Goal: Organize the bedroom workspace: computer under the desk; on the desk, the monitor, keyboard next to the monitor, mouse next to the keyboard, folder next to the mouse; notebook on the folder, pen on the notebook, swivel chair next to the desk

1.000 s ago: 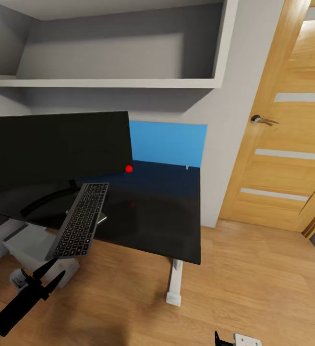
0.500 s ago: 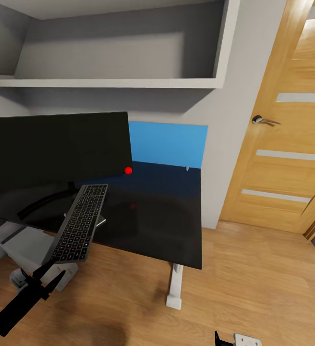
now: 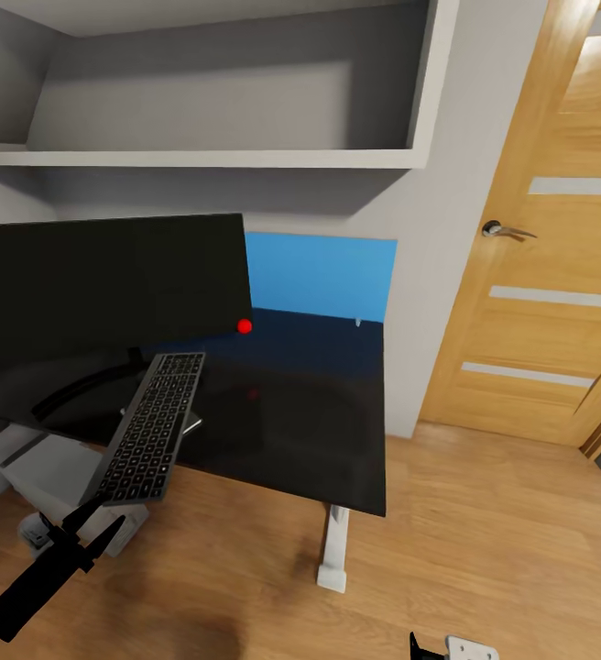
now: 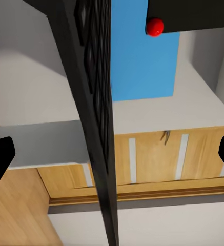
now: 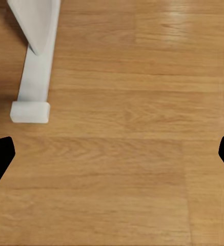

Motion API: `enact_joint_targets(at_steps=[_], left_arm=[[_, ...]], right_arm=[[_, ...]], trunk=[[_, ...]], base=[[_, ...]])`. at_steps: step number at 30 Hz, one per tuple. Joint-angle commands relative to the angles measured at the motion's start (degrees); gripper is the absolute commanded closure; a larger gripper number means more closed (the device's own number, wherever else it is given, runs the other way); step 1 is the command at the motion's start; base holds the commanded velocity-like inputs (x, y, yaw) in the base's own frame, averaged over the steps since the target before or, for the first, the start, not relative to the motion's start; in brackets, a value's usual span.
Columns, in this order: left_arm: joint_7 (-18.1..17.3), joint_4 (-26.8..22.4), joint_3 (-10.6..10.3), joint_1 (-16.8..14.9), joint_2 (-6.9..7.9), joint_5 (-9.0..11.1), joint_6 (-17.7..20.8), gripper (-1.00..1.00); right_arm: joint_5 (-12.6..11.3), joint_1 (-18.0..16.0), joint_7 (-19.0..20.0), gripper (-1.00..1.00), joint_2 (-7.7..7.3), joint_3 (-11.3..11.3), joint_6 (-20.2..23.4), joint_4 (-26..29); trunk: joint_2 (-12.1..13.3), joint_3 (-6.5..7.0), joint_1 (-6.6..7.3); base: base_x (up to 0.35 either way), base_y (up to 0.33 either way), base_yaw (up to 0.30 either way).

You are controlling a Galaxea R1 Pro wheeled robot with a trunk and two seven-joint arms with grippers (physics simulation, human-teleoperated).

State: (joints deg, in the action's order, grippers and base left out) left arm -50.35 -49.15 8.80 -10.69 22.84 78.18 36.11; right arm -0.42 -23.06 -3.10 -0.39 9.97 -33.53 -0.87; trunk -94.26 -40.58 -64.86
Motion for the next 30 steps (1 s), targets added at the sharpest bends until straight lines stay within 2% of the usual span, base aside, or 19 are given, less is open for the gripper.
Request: enact_joint_targets(at_steps=[1, 11, 30], left_arm=[[-0.01, 0.01, 0.00, -0.03, 0.01, 0.35, 0.39, -1.00], [-0.01, 0.09, 0.07, -0.03, 0.00, 0.39, 0.42, -1.00], [-0.01, 0.18, 0.07, -0.03, -0.03, 0.39, 0.45, -1.00]], right_arm=[[-0.02, -0.05, -0.07, -1.00, 0.01, 0.05, -0.22, -0.09], [-0.02, -0.05, -0.07, -1.00, 0.03, 0.05, -0.22, -0.09], [-0.02, -0.05, -0.07, -1.00, 0.04, 0.05, -0.22, -0.09]], trunk=[[-0.02, -0.05, -0.01], [-0.02, -0.05, -0.01], [-0.02, -0.05, -0.01]], base=[[0.131, 0.000, 0.000], [0.149, 0.000, 0.000], [0.012, 0.000, 0.000]])
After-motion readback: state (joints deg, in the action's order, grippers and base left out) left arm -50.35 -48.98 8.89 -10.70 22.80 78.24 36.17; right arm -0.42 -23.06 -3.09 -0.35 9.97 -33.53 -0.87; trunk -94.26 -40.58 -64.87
